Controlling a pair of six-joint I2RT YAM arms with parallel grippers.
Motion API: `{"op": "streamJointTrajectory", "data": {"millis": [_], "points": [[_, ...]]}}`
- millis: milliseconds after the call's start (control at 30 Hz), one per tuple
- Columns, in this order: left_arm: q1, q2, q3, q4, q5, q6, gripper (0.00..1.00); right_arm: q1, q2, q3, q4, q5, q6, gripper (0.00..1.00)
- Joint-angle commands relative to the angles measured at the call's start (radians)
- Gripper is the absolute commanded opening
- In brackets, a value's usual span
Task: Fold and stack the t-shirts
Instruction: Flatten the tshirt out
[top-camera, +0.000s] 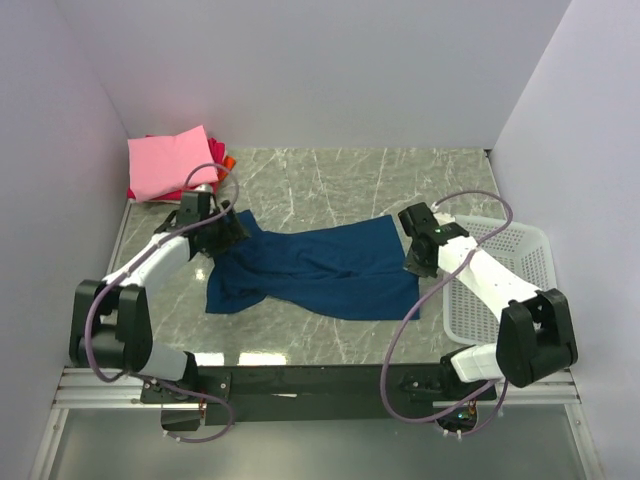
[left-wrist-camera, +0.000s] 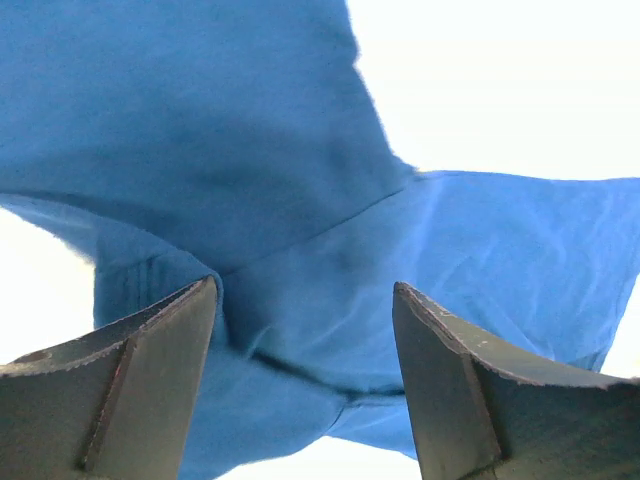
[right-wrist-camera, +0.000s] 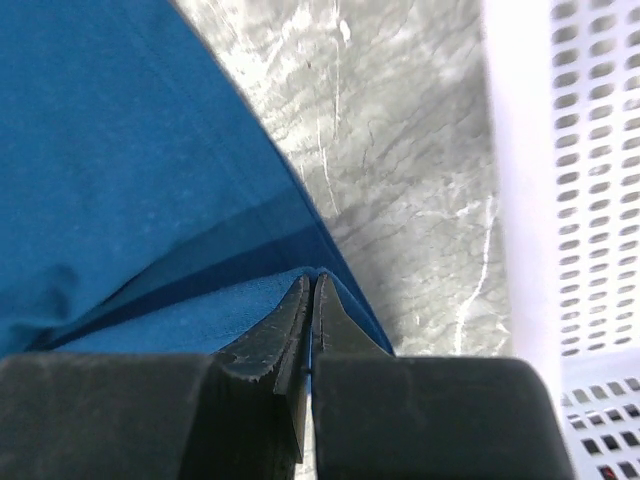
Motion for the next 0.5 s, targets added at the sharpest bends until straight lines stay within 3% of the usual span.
{"op": "streamJointTrajectory", "data": {"millis": [0, 167, 267, 367, 467], "points": [[-0.029, 0.055, 0.080, 0.073, 0.036, 0.039, 0.76, -0.006, -0.070, 0.063, -0.071, 0.069, -0.021, 0.00], [-0.029, 0.034, 0.180, 0.080, 0.045, 0.085, 0.77, -0.017, -0.127, 0.080, -0.105, 0.069, -0.021, 0.00], [-0.029, -0.018, 0.192, 0.012, -0.027, 0.108, 0.78, -0.024, -0.136, 0.074, -0.108, 0.053, -0.018, 0.00], [-0.017, -0.087, 0.125, -0.084, -0.145, 0.049, 0.77, -0.023, -0.146, 0.054, -0.096, 0.037, -0.001, 0.00], [-0.004, -0.201, -0.028, -0.130, -0.151, -0.043, 0.73, -0.023, -0.152, 0.026, -0.076, 0.018, 0.009, 0.00]]}}
